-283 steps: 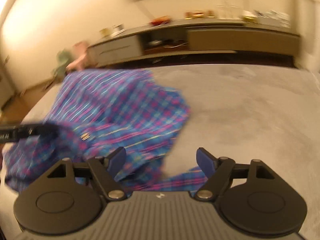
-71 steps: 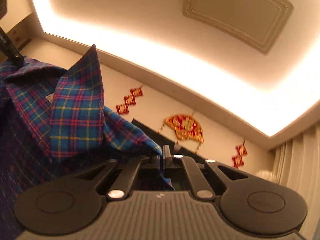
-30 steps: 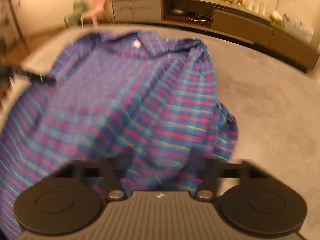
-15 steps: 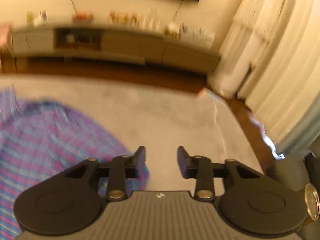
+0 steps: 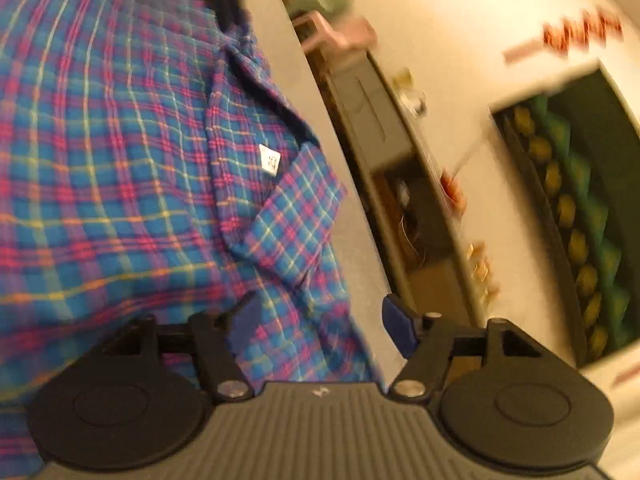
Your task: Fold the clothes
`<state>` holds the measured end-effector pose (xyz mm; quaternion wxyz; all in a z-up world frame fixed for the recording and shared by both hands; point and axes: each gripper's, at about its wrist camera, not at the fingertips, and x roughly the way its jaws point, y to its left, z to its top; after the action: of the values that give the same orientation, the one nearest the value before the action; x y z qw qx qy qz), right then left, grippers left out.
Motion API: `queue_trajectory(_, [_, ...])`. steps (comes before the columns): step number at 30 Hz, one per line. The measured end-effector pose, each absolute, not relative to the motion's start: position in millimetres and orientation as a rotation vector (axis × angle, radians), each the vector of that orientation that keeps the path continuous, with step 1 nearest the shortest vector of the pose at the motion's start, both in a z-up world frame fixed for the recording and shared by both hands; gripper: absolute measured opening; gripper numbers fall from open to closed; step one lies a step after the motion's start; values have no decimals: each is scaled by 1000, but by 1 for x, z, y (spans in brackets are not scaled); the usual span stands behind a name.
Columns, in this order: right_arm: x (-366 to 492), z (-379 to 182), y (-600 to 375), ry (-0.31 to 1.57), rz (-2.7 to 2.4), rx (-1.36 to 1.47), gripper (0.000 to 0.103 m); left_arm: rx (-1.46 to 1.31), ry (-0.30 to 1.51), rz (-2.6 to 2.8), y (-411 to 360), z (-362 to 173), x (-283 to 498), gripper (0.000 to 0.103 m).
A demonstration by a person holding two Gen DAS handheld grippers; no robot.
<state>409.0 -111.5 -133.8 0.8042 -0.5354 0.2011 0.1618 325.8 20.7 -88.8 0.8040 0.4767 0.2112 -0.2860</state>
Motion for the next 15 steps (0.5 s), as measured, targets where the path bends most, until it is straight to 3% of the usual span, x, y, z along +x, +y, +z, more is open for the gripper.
queue_trajectory(1, [413,-132,-111,428,357,-1145,66,1034,442,-637,18,-92,330,22])
queue_trajectory(2, [417,-131,-111,438,369,-1142,61,1050,430,-661,12,-96,333,23])
queue_trajectory(3, [420,-128,-111,470,402,-1133,38,1067,417,-682,6,-98,336,21])
queue_trajectory(4, [422,-126,-111,501,433,-1125,16,1077,411,-704,1,-98,340,2])
queue_trajectory(5, [423,-122,-111,524,457,-1116,0,1070,412,-724,-3,-96,344,0])
queue_trajectory(10, [440,-43,-136,511,474,-732,0,726,444,-752,14,-42,391,0])
queue_trajectory(13, [478,-27,-146,569,424,-607,0,485,518,-623,24,-21,446,0])
queue_trajectory(15, [491,-35,-145,614,428,-605,10,451,577,-582,19,-27,464,0])
